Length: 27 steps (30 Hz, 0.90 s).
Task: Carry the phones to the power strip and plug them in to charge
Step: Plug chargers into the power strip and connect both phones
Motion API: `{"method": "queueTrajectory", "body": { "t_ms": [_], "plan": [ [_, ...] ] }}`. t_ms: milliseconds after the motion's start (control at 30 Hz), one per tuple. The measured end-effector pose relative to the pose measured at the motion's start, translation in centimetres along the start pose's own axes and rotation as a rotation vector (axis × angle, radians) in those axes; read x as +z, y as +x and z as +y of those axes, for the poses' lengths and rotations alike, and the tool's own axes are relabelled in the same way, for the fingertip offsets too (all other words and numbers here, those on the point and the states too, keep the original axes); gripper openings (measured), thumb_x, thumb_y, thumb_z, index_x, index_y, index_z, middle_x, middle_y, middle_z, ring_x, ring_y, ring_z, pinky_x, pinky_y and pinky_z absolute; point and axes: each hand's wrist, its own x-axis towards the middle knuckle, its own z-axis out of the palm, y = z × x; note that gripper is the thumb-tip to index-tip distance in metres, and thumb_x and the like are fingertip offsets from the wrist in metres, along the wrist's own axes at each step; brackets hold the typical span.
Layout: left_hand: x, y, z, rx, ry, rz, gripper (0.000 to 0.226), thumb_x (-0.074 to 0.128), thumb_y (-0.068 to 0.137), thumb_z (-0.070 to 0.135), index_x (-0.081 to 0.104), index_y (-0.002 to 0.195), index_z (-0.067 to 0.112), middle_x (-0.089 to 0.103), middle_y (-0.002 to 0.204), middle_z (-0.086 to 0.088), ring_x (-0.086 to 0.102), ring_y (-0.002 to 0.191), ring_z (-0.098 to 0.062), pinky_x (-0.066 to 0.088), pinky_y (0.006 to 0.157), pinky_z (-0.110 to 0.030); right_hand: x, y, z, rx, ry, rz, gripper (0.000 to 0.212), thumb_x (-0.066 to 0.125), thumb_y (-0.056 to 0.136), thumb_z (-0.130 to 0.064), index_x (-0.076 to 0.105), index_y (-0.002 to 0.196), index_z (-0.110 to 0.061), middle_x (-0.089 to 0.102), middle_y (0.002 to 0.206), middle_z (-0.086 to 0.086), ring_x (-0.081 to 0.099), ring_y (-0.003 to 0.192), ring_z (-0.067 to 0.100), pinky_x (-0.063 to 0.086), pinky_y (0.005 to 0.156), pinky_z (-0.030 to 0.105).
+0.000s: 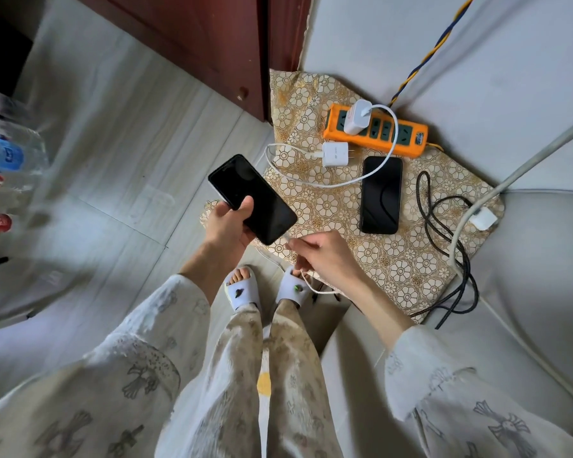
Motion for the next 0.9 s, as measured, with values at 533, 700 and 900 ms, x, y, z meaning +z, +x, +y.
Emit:
{"method": "queueTrajectory", "body": {
  "t_ms": [533,700,900],
  "plan": [
    [1.2,5.2,-4.4,0.181,0.987,0.143,0.040,0.071,0.076,0.020,0.053,0.109,0.007,0.068,0.104,-0.016,0.062,0.097,-0.033,0.050,0.087,-0.042,-7.4,9.6,-1.9,-0.421,-0.547,0.499,0.031,0.048,0.089,-0.004,0.056,0.119,-0.003,0.056,0.123,0.016,0.049,0.116,0.030,0.038,0.102,0.035],
    [0.8,5.5,-4.9,0.262,1.060,0.156,0.030,0.067,0.077,0.014,0.056,0.103,0.006,0.063,0.104,-0.016,0.056,0.096,-0.030,0.046,0.082,-0.034,-7.5,12.0,-1.7,-0.367,-1.105,0.365,0.047,0.054,0.083,-0.003,0.042,0.128,-0.003,0.041,0.131,0.020,0.035,0.125,0.036,0.040,0.097,0.048],
    [0.7,6.2,-3.8,0.236,1.023,0.130,0.024,0.059,0.081,0.010,0.061,0.105,0.008,0.065,0.092,-0.006,0.060,0.088,-0.023,0.045,0.077,-0.026,-6.8,13.5,-2.1,-0.371,-1.298,0.387,0.038,0.040,0.085,0.001,0.043,0.123,0.005,0.043,0.123,0.023,0.038,0.118,0.039,0.037,0.091,0.050]
  ]
}}
